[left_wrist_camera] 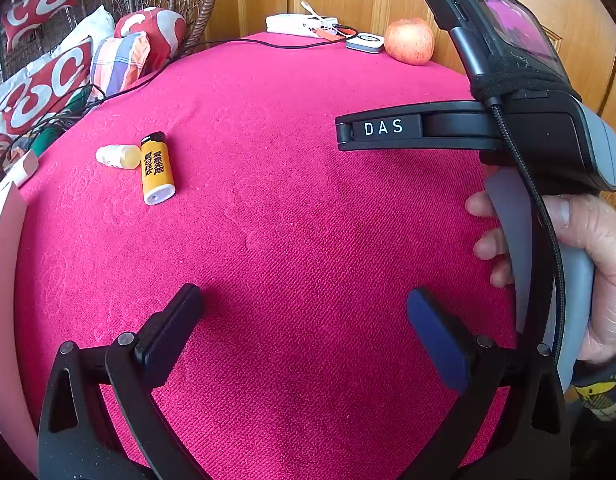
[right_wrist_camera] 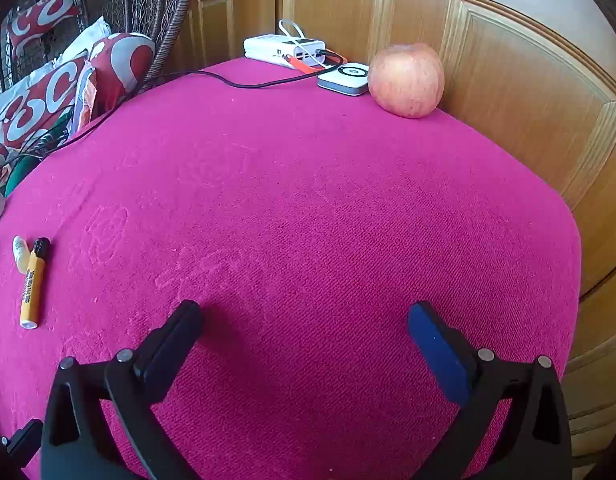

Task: Organize rigid objects

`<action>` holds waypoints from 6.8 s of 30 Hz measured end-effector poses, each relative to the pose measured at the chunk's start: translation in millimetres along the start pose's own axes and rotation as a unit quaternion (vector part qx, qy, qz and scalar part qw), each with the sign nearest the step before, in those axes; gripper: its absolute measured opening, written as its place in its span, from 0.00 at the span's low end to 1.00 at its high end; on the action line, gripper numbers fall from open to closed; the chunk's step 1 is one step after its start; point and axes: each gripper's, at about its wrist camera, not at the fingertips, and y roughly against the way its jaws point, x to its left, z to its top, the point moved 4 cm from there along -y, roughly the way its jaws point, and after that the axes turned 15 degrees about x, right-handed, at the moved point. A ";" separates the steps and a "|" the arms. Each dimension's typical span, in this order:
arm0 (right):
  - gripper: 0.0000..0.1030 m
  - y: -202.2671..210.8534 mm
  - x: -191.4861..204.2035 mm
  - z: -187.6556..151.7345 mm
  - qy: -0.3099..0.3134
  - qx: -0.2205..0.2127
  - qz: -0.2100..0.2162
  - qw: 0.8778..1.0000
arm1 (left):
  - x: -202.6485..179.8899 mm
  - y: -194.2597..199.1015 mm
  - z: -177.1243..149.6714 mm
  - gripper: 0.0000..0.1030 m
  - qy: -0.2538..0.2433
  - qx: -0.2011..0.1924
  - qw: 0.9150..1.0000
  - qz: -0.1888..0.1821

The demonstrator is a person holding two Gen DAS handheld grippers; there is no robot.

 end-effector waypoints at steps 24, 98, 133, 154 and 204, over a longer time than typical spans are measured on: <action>1.00 0.0 0.9 0.7 0.000 -0.006 -0.002 1.000 | -0.2 0.5 0.0 1.00 -0.001 -0.002 1.000 0.002; 1.00 0.8 0.5 0.8 0.002 -0.005 -0.006 1.000 | -0.3 0.9 -1.2 1.00 0.000 -0.002 1.000 0.002; 1.00 1.0 0.3 1.2 0.002 -0.005 -0.006 1.000 | -0.4 1.6 -0.9 1.00 -0.001 -0.001 1.000 0.002; 1.00 1.0 0.5 1.3 0.002 -0.005 -0.006 1.000 | -0.8 0.6 -0.6 1.00 0.005 -0.001 1.000 0.002; 0.68 -3.0 146.6 33.2 0.200 -0.006 0.097 0.975 | 116.8 36.9 -45.5 0.35 0.115 0.004 0.993 0.040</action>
